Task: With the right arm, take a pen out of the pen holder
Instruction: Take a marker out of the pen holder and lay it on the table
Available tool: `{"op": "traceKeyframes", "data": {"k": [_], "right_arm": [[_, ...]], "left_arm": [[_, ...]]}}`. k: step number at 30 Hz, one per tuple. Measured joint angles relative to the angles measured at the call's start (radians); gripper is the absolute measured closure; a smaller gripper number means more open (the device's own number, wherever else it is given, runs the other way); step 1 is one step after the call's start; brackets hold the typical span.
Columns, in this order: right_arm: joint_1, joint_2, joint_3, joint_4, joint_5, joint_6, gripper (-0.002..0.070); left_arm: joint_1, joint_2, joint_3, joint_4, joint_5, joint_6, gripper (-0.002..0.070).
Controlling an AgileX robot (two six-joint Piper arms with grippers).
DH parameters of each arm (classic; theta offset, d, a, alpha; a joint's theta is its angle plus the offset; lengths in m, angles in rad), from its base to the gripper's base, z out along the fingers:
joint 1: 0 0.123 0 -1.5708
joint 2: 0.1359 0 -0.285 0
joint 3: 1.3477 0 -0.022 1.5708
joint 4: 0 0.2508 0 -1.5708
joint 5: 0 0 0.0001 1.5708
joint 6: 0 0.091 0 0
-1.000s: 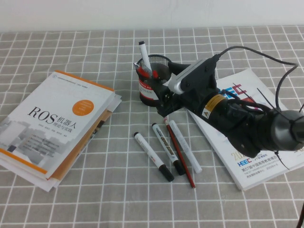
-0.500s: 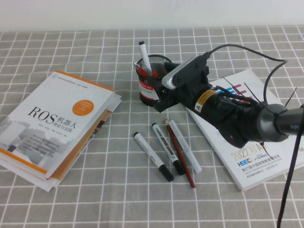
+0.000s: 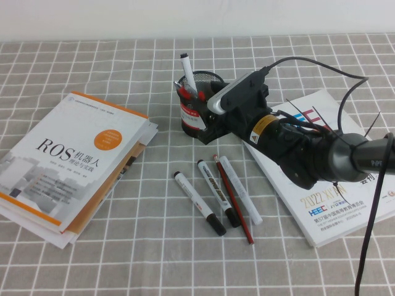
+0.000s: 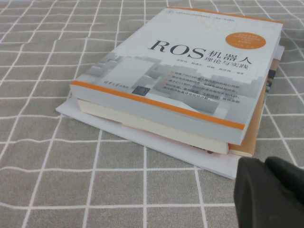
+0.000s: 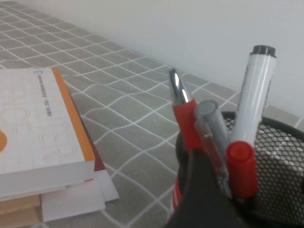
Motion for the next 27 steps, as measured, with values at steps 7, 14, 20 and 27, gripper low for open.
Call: {"op": "traceKeyframes", "data": {"k": [7,14,20,27], "right_arm": [[0.000,0.000,0.000,-0.005,0.000,0.000,0.0353],[0.000,0.000,-0.001,-0.005,0.000,0.000,0.0373],[0.000,0.000,-0.002,-0.005,0.004,0.000,0.0388],[0.000,0.000,-0.002,-0.005,0.011,0.000,0.0388]], "left_arm": [[0.000,0.000,0.000,0.000,0.000,0.000,0.0678],[0.000,0.000,0.000,0.000,0.000,0.000,0.0678],[0.000,0.000,0.000,0.000,0.000,0.000,0.0678],[0.000,0.000,0.000,0.000,0.000,0.000,0.0678]]}}
